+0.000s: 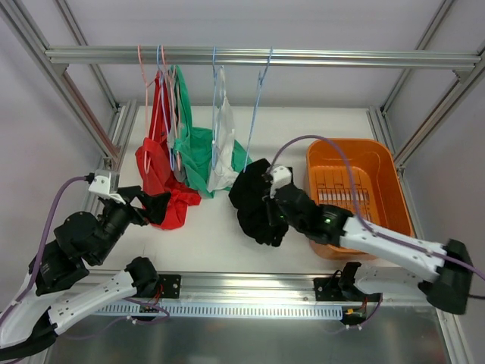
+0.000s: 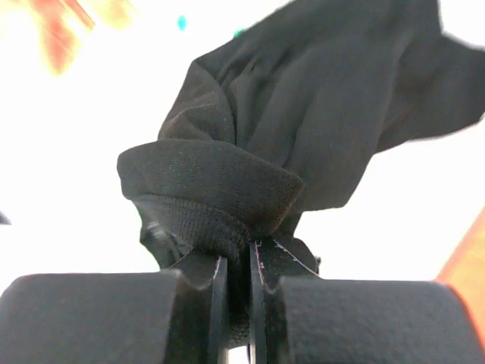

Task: Remove the tank top from the hanger

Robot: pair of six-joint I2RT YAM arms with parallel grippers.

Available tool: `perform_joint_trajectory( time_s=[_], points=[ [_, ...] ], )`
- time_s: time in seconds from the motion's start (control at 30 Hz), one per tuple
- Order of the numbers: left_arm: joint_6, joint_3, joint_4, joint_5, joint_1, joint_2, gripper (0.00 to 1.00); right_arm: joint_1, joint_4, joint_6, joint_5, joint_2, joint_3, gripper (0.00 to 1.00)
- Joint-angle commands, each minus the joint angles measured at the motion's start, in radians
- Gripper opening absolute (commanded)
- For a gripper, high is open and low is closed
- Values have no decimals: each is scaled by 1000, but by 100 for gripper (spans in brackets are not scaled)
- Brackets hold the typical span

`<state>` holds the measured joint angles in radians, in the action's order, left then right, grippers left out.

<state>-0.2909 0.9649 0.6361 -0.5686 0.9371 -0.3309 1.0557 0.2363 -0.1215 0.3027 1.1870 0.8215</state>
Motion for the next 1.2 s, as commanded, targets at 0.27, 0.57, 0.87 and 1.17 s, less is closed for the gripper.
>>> perform_joint_trajectory(
  time_s=[0.27, 0.57, 0.87, 1.17],
  points=[
    [-45, -12, -4, -111, 11, 33, 99, 12, 378, 168, 312, -331, 417, 0],
    [-33, 18, -4, -56, 9, 49, 99, -2, 537, 410, 594, -258, 895, 0],
    [-25, 217, -3, 36, 11, -158, 99, -311, 625, 352, 613, -296, 786, 0],
    [71, 656, 0, 1, 11, -629, 99, -744, 522, 146, 132, -348, 282, 1]
  ],
)
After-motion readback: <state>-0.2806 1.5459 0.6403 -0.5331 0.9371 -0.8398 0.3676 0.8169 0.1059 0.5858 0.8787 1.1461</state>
